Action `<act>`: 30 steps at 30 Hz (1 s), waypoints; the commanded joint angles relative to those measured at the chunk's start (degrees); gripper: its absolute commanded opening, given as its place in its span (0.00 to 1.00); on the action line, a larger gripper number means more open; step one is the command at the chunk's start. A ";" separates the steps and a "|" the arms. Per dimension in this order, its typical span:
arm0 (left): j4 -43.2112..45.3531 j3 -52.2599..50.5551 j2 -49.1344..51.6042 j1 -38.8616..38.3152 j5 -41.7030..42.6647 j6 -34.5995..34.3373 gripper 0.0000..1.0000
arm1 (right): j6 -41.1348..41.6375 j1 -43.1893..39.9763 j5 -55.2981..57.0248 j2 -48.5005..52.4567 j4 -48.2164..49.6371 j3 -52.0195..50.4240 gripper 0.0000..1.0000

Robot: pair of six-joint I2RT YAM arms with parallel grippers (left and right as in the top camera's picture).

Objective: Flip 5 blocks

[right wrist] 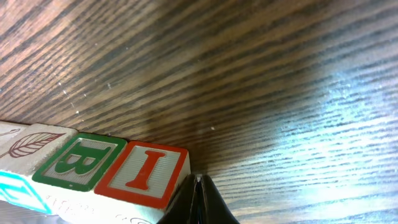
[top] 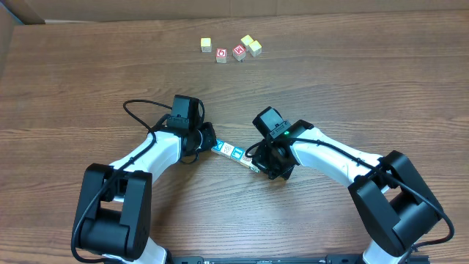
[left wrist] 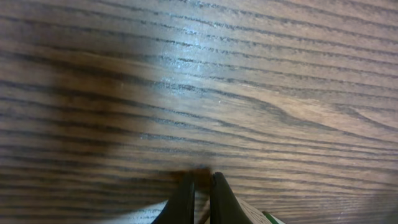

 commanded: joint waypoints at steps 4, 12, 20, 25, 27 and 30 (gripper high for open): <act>0.94 0.22 1.01 -0.59 3.02 1.29 0.04 | 3.34 0.66 -2.43 -0.57 1.16 0.07 0.04; 2.86 0.22 1.03 -0.59 3.04 1.27 0.04 | 8.04 0.66 -3.02 -0.59 1.18 0.07 0.04; 3.45 0.22 1.03 -0.59 3.04 1.27 0.04 | 13.81 2.54 -2.73 -0.59 1.66 0.07 0.04; 3.65 0.22 1.03 -0.59 3.02 1.29 0.04 | 16.02 4.55 -1.68 -0.59 2.93 0.07 0.04; 3.69 0.22 1.03 -0.59 3.02 1.29 0.04 | 18.32 5.35 -0.76 -0.59 2.95 0.07 0.04; 3.98 0.22 1.05 -0.61 3.04 1.31 0.04 | 21.03 6.73 0.35 -0.59 3.23 0.07 0.04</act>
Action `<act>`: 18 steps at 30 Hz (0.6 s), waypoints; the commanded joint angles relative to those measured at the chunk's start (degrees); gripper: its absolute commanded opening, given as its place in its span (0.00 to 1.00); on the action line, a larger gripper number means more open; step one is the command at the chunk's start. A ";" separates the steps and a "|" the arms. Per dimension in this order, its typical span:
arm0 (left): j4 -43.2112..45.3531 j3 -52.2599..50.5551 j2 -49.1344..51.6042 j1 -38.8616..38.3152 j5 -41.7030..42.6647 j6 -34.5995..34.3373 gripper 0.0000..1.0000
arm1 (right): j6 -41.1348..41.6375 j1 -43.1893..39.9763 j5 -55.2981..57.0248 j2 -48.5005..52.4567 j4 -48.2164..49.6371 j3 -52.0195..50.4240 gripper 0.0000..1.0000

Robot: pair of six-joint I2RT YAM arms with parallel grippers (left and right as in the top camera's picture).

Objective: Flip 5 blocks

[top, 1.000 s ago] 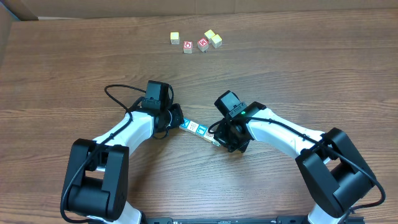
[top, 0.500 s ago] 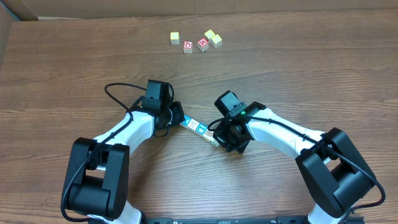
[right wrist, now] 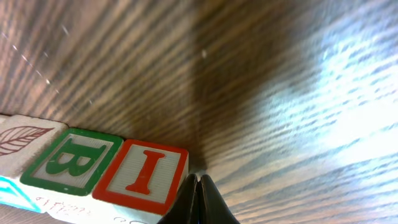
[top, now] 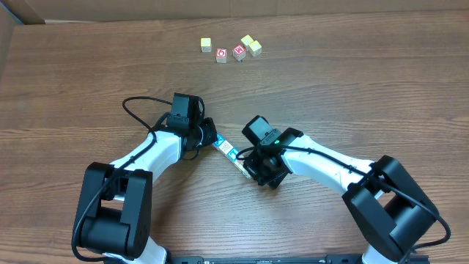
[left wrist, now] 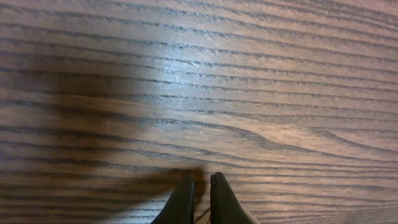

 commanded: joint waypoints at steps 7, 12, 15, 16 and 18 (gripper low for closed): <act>0.22 0.22 0.66 -0.63 2.84 1.16 0.04 | 5.14 4.66 1.36 -0.59 6.01 0.44 0.04; 0.44 0.22 0.66 -0.63 2.69 1.40 0.04 | 9.84 6.10 1.40 -0.59 6.75 0.44 0.04; 0.46 0.22 0.66 -0.63 2.64 1.40 0.04 | 11.02 6.82 1.60 -0.59 7.48 0.44 0.04; 0.46 0.22 0.66 -0.63 2.62 1.40 0.04 | 11.82 7.04 1.60 -0.59 7.72 0.44 0.04; 0.48 0.22 0.66 -0.63 2.43 1.40 0.04 | 13.35 7.41 1.62 -0.57 7.80 0.44 0.04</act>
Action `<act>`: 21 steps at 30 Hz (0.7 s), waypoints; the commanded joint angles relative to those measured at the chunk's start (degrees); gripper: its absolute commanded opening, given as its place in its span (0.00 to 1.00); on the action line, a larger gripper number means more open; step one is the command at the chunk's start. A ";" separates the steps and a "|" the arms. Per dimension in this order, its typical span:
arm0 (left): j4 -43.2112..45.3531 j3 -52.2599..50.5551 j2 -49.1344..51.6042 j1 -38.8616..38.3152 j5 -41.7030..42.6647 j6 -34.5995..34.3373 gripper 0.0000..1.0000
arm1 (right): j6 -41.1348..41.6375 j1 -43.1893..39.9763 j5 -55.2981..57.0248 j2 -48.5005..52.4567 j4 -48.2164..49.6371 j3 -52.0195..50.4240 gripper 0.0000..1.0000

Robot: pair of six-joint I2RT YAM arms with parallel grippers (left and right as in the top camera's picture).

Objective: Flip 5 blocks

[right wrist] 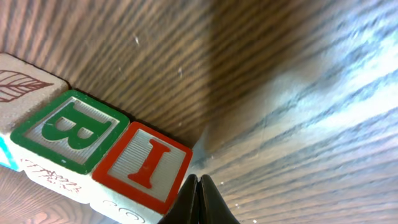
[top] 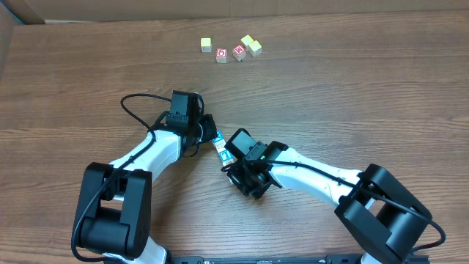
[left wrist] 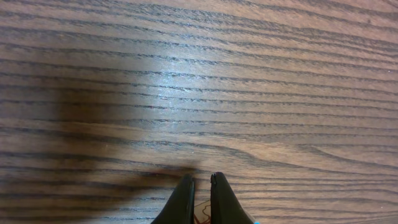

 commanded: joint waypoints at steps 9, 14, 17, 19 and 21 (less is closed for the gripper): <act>-0.02 -0.37 3.41 -0.87 2.80 1.33 0.04 | 5.31 0.92 2.78 -0.57 2.64 0.61 0.05; 0.79 -0.31 3.43 -0.87 2.80 1.33 0.04 | 5.31 0.94 2.78 -0.57 2.62 0.61 0.05; 1.05 -0.31 3.43 -0.87 2.80 1.36 0.04 | 5.29 0.94 2.80 -0.57 2.60 0.61 0.05; 1.07 -0.31 3.43 -0.87 2.78 1.36 0.04 | 5.29 0.96 2.78 -0.57 2.60 0.61 0.05; 1.16 -0.31 3.43 -0.87 2.78 1.36 0.04 | 5.29 0.96 2.84 -0.57 2.60 0.61 0.05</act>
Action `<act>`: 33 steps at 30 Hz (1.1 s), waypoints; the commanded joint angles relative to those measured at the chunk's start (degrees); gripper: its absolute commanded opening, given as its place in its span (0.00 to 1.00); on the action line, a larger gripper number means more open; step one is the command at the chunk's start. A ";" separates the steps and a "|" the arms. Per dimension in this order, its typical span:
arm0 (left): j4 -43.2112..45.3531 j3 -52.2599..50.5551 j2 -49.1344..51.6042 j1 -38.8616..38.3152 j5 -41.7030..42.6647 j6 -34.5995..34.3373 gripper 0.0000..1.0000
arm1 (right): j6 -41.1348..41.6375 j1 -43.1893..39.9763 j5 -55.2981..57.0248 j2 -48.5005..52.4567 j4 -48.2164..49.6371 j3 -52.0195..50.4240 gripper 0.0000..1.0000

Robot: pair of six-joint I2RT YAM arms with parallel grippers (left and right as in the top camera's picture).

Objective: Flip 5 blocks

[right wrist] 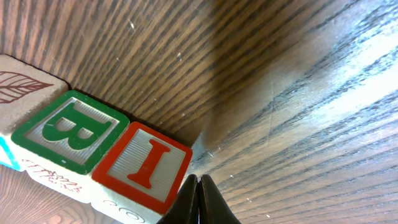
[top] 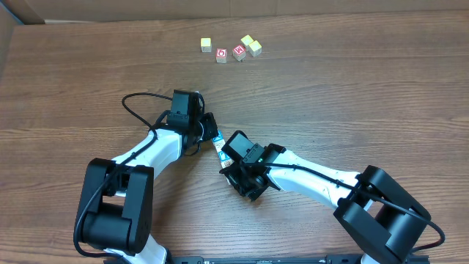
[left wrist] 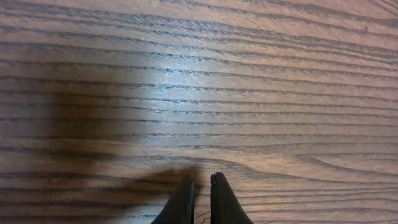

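Observation:
A short row of wooden blocks (top: pixel 222 149) lies between my two grippers, running almost straight toward the front edge. The right wrist view shows a leaf block (right wrist: pixel 22 93), a green B block (right wrist: pixel 65 130) and a red I block (right wrist: pixel 143 165) side by side. My right gripper (right wrist: pixel 198 183) is shut, its tip against the I block's near corner. At the row's far end my left gripper (left wrist: pixel 201 183) is down at the table with its fingers (left wrist: pixel 185 193) together and nothing between them. In its own view the blocks are nearly hidden.
Several loose small blocks sit at the far side of the wooden table (top: pixel 352 88): a yellow one (top: pixel 206 45), two red ones (top: pixel 221 55) (top: pixel 239 51) and a yellow pair (top: pixel 251 45). A cardboard edge (top: pixel 6 29) borders the far left.
Hardly anything has changed. My right gripper sits a touch further left, still at the I block's corner. The left gripper has shifted slightly over the wood grain.
The row first lay slanted from left to right, with my shut grippers at its two ends. At each later moment my right gripper was further left and the row stood steeper. The row now points nearly front to back, and the left gripper has stayed at its far end.

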 commanded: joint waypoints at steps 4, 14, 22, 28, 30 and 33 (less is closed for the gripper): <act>-0.66 -0.07 1.92 -0.87 2.43 1.77 0.04 | 0.55 0.26 3.17 -0.57 1.55 0.61 0.04; -0.66 0.66 1.92 -0.87 2.45 2.45 0.04 | 1.79 2.56 6.75 -0.57 2.86 0.61 0.04; -0.20 0.66 1.92 -0.87 2.43 2.45 0.04 | 1.79 3.78 7.10 -0.57 4.72 0.61 0.04; 0.31 0.66 1.92 -0.87 2.43 2.43 0.04 | 1.79 4.09 7.10 -0.57 4.85 0.61 0.04; 0.48 0.66 1.92 -0.87 2.43 2.43 0.04 | 1.77 4.26 7.13 -0.57 4.87 0.61 0.04; 0.59 0.66 1.92 -0.87 2.43 2.45 0.04 | 1.77 4.63 7.13 -0.57 4.87 0.61 0.04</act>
